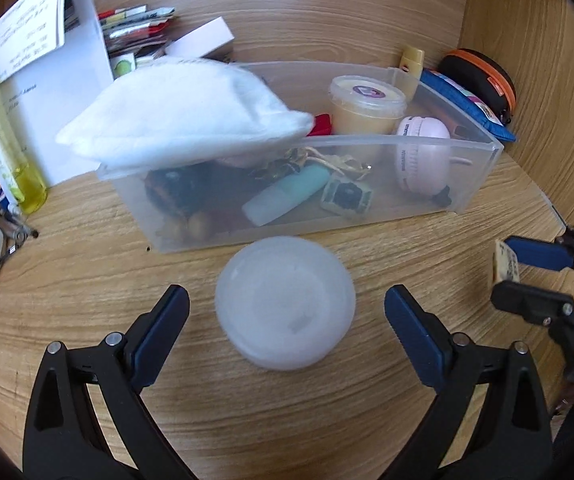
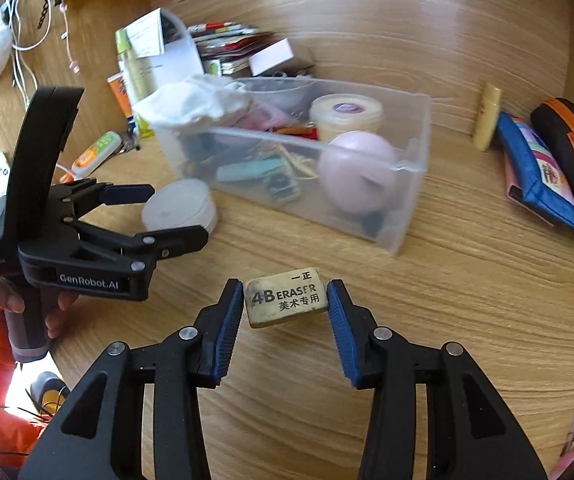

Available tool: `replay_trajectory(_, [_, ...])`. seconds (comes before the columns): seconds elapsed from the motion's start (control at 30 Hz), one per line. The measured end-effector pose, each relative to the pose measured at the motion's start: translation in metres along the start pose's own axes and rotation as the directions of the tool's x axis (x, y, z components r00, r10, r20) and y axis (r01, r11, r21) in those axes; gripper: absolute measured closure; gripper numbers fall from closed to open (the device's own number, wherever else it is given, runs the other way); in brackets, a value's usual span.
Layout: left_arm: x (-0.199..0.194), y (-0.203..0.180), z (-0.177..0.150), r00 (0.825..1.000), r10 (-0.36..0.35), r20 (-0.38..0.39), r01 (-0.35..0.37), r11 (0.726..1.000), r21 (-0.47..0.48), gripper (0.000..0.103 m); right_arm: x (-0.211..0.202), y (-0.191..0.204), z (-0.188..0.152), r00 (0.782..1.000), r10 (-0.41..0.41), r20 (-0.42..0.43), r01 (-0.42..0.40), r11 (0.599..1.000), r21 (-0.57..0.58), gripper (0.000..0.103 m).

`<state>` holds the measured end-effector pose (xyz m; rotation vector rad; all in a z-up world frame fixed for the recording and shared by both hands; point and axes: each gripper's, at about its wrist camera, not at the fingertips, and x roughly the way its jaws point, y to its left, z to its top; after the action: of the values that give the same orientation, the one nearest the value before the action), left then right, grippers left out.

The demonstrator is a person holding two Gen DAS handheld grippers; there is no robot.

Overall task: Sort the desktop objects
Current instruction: 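Grasp the white round container with the left tool while the right tool grasps the eraser, then carry the white container and the eraser over the clear box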

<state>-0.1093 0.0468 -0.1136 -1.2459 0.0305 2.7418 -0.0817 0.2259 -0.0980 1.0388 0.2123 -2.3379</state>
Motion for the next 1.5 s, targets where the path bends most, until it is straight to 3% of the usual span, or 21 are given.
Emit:
replay_trajectory(0.07, [0.001, -0.002, 0.002, 1.000, 0.000, 0.006, 0.000, 1.000, 0.008, 0.010, 0.000, -0.005, 0.002, 1.000, 0.004, 0.005, -0.004, 1.000, 0.005, 0.063])
replay_trajectory(0.1, [0.002, -0.002, 0.003, 1.000, -0.002, 0.002, 0.002, 1.000, 0.009, 0.021, -0.001, -0.006, 0.002, 1.000, 0.005, 0.007, -0.005, 1.000, 0.008, 0.063])
replay_trajectory(0.2, [0.010, -0.003, 0.005, 0.999, -0.019, -0.037, 0.020, 1.000, 0.011, 0.038, -0.001, -0.008, 0.005, 1.000, 0.007, 0.016, -0.007, 1.000, 0.009, 0.063])
replay_trajectory(0.4, [0.009, 0.000, 0.005, 0.999, -0.037, -0.033, 0.037, 0.999, -0.002, 0.038, -0.003, -0.009, 0.010, 0.999, 0.014, 0.034, -0.014, 1.000, 0.014, 0.063])
replay_trajectory(0.87, [-0.030, -0.011, -0.005, 0.996, -0.038, 0.081, 0.036, 0.999, 0.028, 0.038, -0.010, -0.005, 0.015, 0.999, -0.004, 0.053, 0.003, 1.000, 0.020, 0.063])
replay_trajectory(1.07, [-0.055, -0.009, -0.002, 0.988, -0.048, 0.149, 0.046, 0.999, 0.021, 0.038, -0.013, -0.003, 0.016, 0.999, 0.000, 0.054, -0.002, 1.000, 0.031, 0.063])
replay_trajectory(1.5, [-0.089, 0.007, 0.018, 0.963, -0.060, 0.262, 0.061, 0.998, 0.006, 0.038, -0.027, 0.006, 0.044, 0.990, 0.004, 0.141, -0.006, 1.000, 0.015, 0.063])
